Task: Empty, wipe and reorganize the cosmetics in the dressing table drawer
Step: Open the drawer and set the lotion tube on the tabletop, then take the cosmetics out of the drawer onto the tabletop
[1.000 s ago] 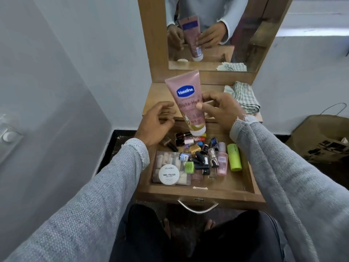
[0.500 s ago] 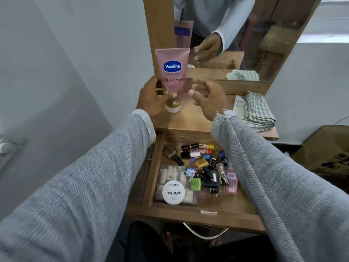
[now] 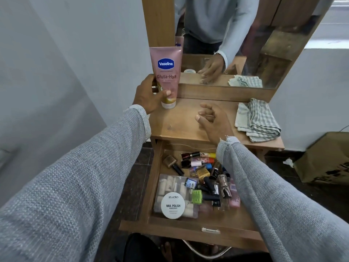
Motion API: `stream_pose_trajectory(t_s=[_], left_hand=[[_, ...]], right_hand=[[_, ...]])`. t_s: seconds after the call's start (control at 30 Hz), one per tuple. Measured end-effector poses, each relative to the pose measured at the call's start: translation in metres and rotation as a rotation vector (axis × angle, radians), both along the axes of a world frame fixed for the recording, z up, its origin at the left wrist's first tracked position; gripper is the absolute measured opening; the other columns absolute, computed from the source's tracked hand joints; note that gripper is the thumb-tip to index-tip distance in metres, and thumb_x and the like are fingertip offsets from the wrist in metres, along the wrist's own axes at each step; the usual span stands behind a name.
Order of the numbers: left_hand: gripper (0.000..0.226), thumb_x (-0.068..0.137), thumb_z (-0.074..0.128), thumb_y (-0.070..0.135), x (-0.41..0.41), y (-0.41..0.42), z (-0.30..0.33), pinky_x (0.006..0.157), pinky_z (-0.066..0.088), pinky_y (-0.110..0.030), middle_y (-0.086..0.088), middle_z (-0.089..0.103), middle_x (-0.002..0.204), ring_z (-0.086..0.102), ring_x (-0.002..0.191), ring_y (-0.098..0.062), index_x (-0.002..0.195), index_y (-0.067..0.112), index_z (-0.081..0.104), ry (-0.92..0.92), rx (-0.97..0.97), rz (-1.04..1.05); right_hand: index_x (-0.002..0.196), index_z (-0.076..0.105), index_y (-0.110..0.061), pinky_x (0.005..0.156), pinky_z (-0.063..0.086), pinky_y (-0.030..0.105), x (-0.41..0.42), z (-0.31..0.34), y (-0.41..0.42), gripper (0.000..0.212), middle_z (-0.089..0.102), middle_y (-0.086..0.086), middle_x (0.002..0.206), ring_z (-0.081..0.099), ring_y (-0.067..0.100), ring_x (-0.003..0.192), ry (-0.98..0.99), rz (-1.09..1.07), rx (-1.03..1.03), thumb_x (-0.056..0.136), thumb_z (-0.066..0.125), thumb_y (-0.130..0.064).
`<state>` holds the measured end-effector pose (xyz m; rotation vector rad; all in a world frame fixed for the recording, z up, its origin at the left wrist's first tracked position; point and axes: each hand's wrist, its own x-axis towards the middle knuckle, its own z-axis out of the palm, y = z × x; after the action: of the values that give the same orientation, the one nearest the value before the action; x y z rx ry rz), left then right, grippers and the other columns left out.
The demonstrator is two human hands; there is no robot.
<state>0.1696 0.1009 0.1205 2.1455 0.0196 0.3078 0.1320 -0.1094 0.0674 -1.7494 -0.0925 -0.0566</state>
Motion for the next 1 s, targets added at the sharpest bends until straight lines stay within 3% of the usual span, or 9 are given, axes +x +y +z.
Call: stream_pose_trajectory(t_s=[0.13,0.27,0.4,0.53,0.7,0.8,1.0], left_hand=[[0.053,0.086,0.073,0.024,-0.002,0.0,-0.005,0.094,0.048,-0.031,-0.002,0.06,0.131,0.06,0.112,-0.022,0.132,0.012,0.049,0.03,-0.01,-0.007],[0.065,0.082,0.077,0.028,-0.017,-0.004,-0.015,0.094,0.049,-0.028,0.002,0.057,0.132,0.057,0.107,-0.012,0.137,0.016,0.044,0.071,-0.071,0.022],[0.074,0.084,0.075,0.03,-0.043,-0.012,-0.022,0.094,0.044,-0.027,-0.002,0.045,0.146,0.052,0.121,-0.015,0.145,0.017,0.035,0.059,-0.124,0.159],[0.067,0.087,0.073,0.021,-0.077,-0.02,-0.036,0.098,0.045,-0.023,-0.001,0.045,0.144,0.051,0.121,-0.014,0.143,0.016,0.038,0.004,-0.143,0.187],[0.057,0.085,0.073,0.018,-0.122,-0.034,-0.058,0.099,0.049,-0.033,-0.002,0.052,0.13,0.054,0.115,-0.014,0.136,0.014,0.046,-0.084,0.005,0.042],[0.051,0.086,0.071,0.014,-0.147,-0.045,-0.068,0.097,0.051,-0.035,-0.002,0.054,0.126,0.055,0.114,-0.015,0.132,0.014,0.05,-0.123,0.091,-0.043],[0.043,0.086,0.071,0.015,-0.183,-0.069,-0.082,0.095,0.051,-0.038,0.004,0.058,0.116,0.055,0.104,-0.011,0.126,0.016,0.057,0.067,0.253,-0.28]], right_hand=[[0.119,0.059,-0.019,0.073,0.06,0.033,-0.001,-0.002,-0.002,0.033,0.062,0.005,0.104,0.065,0.018,0.096,-0.004,-0.003,-0.028,0.088,0.068,-0.012],[0.119,0.059,-0.016,0.072,0.06,0.03,-0.009,0.001,-0.003,0.033,0.062,0.004,0.103,0.065,0.016,0.093,-0.025,-0.008,-0.031,0.088,0.068,-0.012],[0.118,0.059,-0.012,0.068,0.059,0.026,-0.027,0.005,-0.008,0.031,0.062,0.006,0.1,0.064,0.016,0.09,-0.048,-0.023,-0.036,0.088,0.067,-0.013],[0.111,0.061,-0.015,0.075,0.059,0.03,-0.053,0.004,-0.019,0.024,0.065,-0.001,0.093,0.066,0.016,0.086,-0.085,-0.05,-0.126,0.089,0.067,-0.02],[0.102,0.064,-0.017,0.077,0.055,0.024,-0.094,-0.008,-0.042,0.013,0.065,-0.005,0.088,0.063,0.01,0.082,-0.089,0.038,-0.3,0.089,0.066,-0.019],[0.097,0.067,-0.016,0.069,0.051,0.017,-0.116,-0.016,-0.056,0.01,0.067,-0.006,0.085,0.062,0.009,0.076,-0.071,0.1,-0.392,0.087,0.069,-0.016],[0.094,0.066,-0.02,0.071,0.049,0.023,-0.137,-0.022,-0.092,0.007,0.065,-0.006,0.086,0.06,0.01,0.077,0.043,0.116,-0.657,0.087,0.067,-0.016]])
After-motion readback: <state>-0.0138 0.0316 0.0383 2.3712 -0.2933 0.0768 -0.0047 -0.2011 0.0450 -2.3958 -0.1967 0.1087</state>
